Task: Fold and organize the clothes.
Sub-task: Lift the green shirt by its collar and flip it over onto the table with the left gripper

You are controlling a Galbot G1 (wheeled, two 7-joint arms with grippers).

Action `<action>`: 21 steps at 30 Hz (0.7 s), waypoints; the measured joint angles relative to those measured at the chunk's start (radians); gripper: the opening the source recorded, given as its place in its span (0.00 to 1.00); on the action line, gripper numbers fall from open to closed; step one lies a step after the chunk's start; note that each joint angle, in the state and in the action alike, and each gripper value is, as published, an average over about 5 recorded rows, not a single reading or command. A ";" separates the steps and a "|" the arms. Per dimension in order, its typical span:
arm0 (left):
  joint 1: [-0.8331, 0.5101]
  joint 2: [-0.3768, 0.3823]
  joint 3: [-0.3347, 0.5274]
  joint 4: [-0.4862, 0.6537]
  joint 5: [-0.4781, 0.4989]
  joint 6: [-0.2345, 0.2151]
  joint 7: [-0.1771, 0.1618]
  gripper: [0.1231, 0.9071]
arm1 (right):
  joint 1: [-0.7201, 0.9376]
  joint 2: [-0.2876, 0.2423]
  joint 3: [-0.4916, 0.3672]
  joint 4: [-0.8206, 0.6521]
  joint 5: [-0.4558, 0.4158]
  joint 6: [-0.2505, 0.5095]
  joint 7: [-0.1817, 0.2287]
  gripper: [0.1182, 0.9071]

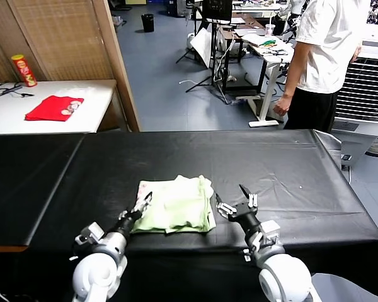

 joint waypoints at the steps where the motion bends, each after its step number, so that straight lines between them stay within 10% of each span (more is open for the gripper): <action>1: 0.002 0.000 -0.002 0.003 -0.001 -0.002 0.000 0.77 | 0.000 0.000 0.000 0.000 0.000 0.000 -0.001 0.86; 12: 0.008 -0.007 -0.013 0.029 -0.011 -0.007 0.000 0.06 | -0.002 0.003 0.001 0.000 -0.002 0.002 -0.004 0.86; 21: -0.006 0.035 -0.044 -0.011 0.163 0.003 -0.008 0.03 | -0.009 0.005 0.024 -0.005 -0.037 0.004 -0.004 0.86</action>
